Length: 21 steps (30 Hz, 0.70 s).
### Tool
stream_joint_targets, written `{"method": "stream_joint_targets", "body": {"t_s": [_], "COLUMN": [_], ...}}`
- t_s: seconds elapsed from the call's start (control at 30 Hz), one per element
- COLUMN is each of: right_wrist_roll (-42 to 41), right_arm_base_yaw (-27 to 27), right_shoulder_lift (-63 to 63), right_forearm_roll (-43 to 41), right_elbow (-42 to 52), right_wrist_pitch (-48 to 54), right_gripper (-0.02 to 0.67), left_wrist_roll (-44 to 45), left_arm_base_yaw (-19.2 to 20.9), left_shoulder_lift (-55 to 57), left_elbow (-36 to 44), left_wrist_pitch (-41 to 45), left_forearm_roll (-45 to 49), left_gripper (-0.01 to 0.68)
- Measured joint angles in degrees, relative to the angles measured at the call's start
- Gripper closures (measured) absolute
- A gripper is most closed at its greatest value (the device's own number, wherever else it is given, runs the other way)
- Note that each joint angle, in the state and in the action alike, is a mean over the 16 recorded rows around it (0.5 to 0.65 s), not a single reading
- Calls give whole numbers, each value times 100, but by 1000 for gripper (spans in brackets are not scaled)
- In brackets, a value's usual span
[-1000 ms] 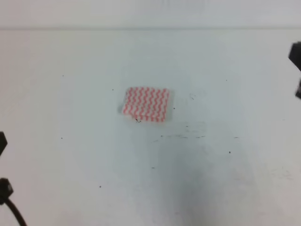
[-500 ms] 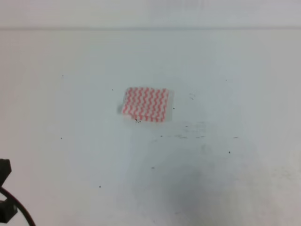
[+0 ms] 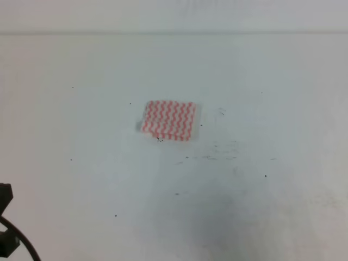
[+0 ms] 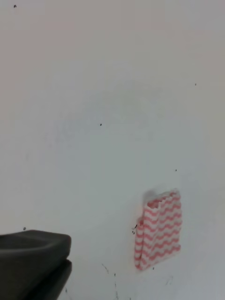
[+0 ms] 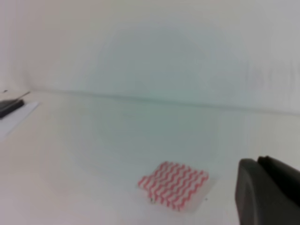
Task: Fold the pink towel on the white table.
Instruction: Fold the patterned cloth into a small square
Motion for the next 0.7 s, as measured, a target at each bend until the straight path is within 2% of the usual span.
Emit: {"method": "stream_joint_targets", "body": {"t_s": [0.47,0.7], "right_wrist_roll": [-430,-533], "right_arm_base_yaw": [-26,-497], "right_shoulder_lift": [-32,-360], "right_forearm_roll": [-948,-1099], "right_elbow": [34,408], "right_wrist_pitch": [-422,-773], "right_gripper": [667,667], "left_wrist_roll": [1,1], "left_arm_base_yaw": [-1,-1], "left_shoulder_lift": [-20,-34], "left_elbow": [0,-1], "left_wrist_pitch": [-11,-16], "left_forearm_roll": [6,0], "left_gripper": [673,673]}}
